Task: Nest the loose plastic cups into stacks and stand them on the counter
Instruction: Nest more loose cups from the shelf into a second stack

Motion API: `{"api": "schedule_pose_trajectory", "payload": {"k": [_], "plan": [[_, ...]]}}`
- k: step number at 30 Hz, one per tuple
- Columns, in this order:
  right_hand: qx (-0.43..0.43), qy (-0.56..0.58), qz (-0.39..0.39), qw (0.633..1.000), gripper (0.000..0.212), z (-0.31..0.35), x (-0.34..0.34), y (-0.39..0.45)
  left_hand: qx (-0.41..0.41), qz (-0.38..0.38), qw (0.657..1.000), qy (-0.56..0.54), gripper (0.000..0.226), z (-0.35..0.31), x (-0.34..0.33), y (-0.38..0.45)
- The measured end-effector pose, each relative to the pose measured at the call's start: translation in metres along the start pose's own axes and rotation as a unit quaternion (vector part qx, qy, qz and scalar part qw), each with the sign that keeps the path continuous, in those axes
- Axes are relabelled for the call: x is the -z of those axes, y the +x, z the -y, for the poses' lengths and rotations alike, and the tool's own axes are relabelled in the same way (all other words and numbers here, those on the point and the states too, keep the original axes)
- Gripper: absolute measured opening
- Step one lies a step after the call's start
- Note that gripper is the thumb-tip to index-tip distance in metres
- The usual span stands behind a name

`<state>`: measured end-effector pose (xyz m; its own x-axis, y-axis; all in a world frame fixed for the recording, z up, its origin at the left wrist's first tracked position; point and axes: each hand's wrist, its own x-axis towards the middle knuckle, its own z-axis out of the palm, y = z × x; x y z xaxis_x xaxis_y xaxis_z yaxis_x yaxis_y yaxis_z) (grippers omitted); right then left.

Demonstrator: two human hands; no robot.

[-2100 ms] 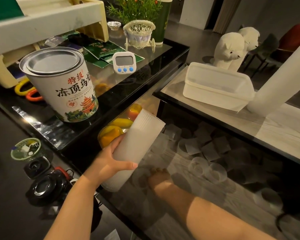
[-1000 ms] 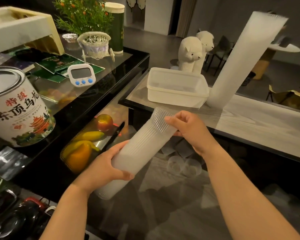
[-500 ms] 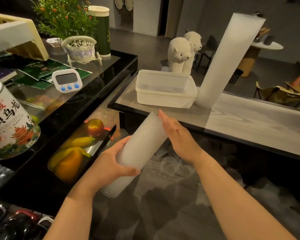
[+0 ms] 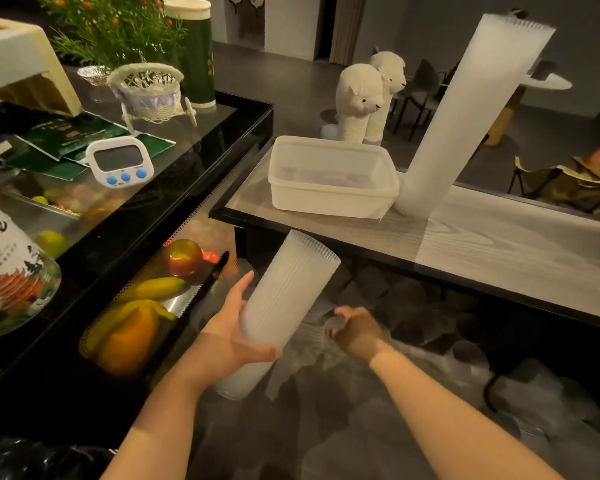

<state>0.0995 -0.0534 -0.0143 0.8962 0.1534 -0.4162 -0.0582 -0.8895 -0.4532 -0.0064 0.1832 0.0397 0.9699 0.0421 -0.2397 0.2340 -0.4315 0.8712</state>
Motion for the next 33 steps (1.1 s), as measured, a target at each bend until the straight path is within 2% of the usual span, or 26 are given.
{"api": "schedule_pose_trajectory", "payload": {"k": [2, 5, 8, 11, 15, 18, 20, 23, 25, 27, 30, 33], "plan": [[-0.018, -0.16, 0.051, 0.986, 0.047, -0.013, -0.024, 0.009, -0.013, 0.001, 1.0, 0.01, 0.122, 0.002, -0.001, 0.003], [0.0, -0.29, 0.015, 0.957, 0.046, -0.02, -0.046, 0.009, -0.041, -0.012, 0.999, 0.0, 0.107, 0.003, -0.012, 0.005], [0.014, -0.366, 0.01, 0.931, 0.044, -0.027, -0.053, 0.011, -0.055, -0.032, 0.998, -0.022, 0.091, 0.004, -0.022, 0.008], [0.039, -0.386, 0.006, 0.922, 0.04, -0.035, -0.052, 0.012, -0.059, -0.034, 0.997, -0.046, 0.078, 0.009, -0.027, 0.012], [0.039, -0.317, -0.003, 0.948, 0.034, -0.037, -0.044, 0.015, -0.049, -0.039, 0.997, -0.034, 0.078, 0.015, -0.034, 0.024], [0.044, -0.156, -0.058, 0.985, 0.04, -0.037, -0.027, 0.007, -0.021, -0.029, 0.999, -0.02, 0.087, 0.024, -0.039, 0.032], [0.054, -0.046, -0.081, 0.994, 0.039, -0.037, -0.006, -0.006, 0.001, -0.029, 1.0, -0.005, 0.092, 0.026, -0.042, 0.037], [0.115, 0.102, -0.134, 0.979, 0.004, -0.037, 0.027, -0.031, 0.033, 0.003, 0.999, 0.01, 0.1, 0.029, -0.052, 0.042], [0.136, 0.193, -0.179, 0.955, 0.013, -0.033, 0.047, -0.044, 0.048, 0.013, 0.999, -0.013, 0.104, 0.031, -0.061, 0.043], [0.174, 0.243, -0.21, 0.931, 0.013, -0.018, 0.064, -0.055, 0.049, 0.001, 0.998, -0.027, 0.102, 0.035, -0.07, 0.047], [0.252, 0.235, -0.224, 0.912, 0.016, 0.011, 0.079, -0.066, 0.052, -0.002, 0.999, -0.011, 0.101, 0.039, -0.082, 0.052], [0.293, 0.186, -0.187, 0.919, 0.02, 0.042, 0.081, -0.073, 0.054, -0.005, 0.998, -0.016, 0.102, 0.038, -0.088, 0.055]]}}
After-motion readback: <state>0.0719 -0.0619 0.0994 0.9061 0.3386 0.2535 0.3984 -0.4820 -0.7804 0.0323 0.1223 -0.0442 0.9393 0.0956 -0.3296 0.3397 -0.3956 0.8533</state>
